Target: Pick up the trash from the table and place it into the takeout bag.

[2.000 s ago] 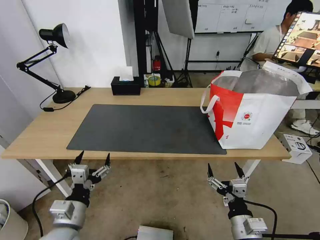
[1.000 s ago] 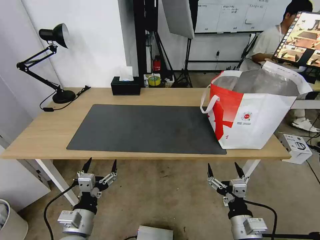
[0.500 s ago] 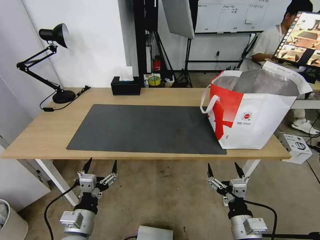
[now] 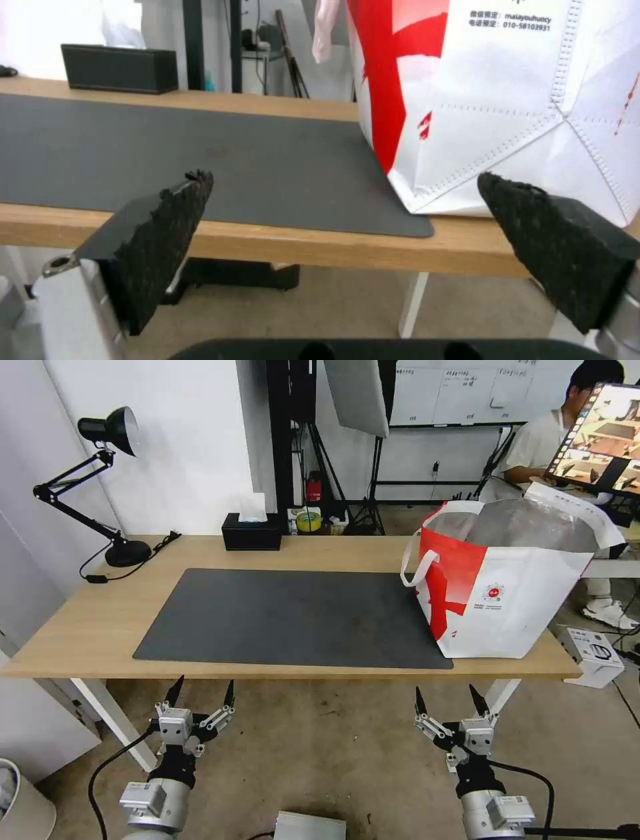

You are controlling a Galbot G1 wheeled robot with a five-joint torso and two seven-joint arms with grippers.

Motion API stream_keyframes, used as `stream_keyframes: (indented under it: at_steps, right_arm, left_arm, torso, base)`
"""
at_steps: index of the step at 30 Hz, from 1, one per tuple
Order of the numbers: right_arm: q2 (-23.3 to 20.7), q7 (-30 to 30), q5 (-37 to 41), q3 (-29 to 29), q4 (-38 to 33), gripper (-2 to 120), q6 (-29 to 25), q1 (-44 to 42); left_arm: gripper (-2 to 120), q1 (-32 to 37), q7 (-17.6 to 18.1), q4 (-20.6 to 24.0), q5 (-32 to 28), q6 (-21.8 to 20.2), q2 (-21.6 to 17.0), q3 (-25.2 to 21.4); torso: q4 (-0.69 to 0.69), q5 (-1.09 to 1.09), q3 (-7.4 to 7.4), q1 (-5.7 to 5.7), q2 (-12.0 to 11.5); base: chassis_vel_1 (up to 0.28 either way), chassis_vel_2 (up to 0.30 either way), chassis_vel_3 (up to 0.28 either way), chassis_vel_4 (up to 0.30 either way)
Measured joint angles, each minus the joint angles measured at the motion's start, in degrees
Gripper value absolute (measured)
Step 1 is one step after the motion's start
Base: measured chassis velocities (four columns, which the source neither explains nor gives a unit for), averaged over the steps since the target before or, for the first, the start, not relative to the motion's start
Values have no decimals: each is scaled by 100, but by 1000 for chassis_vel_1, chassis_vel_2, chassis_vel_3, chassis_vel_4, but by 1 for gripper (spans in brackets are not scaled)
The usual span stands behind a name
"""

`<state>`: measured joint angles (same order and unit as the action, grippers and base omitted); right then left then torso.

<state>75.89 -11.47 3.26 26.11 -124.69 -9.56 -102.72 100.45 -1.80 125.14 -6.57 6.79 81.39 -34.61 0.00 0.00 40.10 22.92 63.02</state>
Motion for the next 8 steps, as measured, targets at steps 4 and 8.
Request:
stream_keyframes:
  at_steps: [4, 8]
  right_arm:
    - [0, 0, 0, 0, 0, 100, 0, 0]
    - [0, 0, 0, 0, 0, 100, 0, 0]
  left_arm:
    - [100, 0, 2, 0, -1, 0, -1, 0]
    - [100, 0, 4, 1, -3, 0, -1, 0]
  torso:
    - [0, 0, 0, 0, 0]
    - [0, 0, 0, 0, 0]
  base:
    - [0, 0, 0, 0]
    - [0, 0, 0, 0]
